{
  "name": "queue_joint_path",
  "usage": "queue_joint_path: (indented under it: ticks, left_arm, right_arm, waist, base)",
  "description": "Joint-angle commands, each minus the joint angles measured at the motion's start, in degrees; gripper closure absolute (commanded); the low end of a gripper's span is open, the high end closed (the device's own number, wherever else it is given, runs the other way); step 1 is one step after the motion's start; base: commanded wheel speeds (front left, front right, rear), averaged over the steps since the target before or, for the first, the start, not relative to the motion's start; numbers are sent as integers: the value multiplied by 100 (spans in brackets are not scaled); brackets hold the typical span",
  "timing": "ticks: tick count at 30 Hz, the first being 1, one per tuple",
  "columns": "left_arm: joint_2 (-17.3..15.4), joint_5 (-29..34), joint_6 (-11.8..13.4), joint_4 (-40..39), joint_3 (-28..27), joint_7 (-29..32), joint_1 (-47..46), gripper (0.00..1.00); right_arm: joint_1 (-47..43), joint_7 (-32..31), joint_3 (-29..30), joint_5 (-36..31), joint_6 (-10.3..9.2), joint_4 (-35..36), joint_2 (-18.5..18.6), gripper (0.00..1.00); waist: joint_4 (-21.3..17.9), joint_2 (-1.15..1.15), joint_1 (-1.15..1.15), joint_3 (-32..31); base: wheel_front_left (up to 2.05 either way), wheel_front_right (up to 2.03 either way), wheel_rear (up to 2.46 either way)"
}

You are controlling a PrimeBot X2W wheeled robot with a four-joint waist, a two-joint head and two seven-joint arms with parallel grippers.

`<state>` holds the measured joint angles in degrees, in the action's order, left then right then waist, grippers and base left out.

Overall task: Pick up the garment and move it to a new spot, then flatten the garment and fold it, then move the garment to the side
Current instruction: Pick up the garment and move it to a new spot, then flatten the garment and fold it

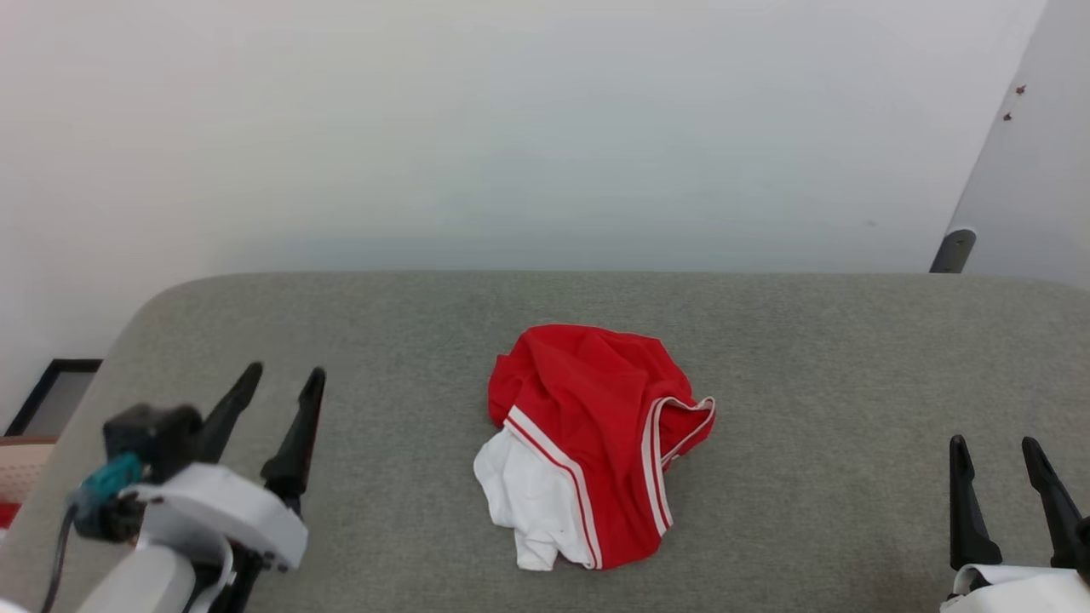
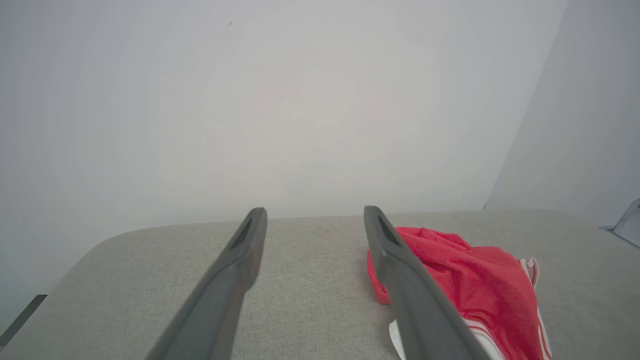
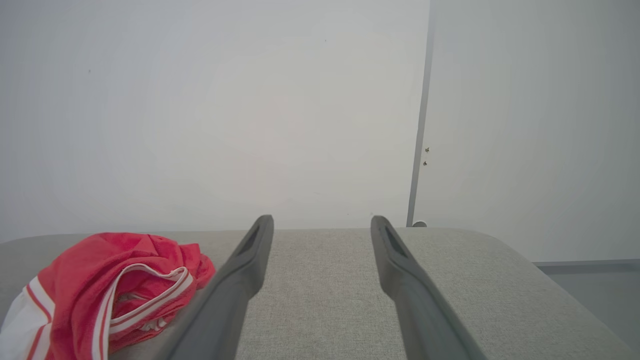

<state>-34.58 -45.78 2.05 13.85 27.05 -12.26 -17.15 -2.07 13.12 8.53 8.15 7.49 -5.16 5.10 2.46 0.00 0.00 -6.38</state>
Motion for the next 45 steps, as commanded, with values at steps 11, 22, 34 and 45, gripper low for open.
queue_joint_path:
  ticks: [11, 22, 34, 45]
  left_arm:
    - [227, 148, -8, -109, -772, -292, 828, 0]
    - [502, 473, -242, -157, -1223, -288, 1066, 0]
    - [570, 463, -375, -151, -1209, -147, 1086, 0]
    - [363, -15, -752, -257, -384, 2143, 276, 0]
  right_arm:
    - [-70, 146, 55, -94, 0, -85, 79, 0]
    - [-11, 188, 11, -103, 0, -117, 95, 0]
    - [29, 202, 6, -119, 0, -116, 74, 0]
    - [302, 204, -151, -129, 0, -117, 78, 0]
  waist:
    - [187, 0, 0, 35]
    - [181, 0, 0, 92]
    - [79, 0, 0, 160]
    - [-249, 0, 0, 425]
  base:
    - [0, 0, 0]
    - [0, 0, 0]
    - [0, 0, 0]
    - [0, 0, 0]
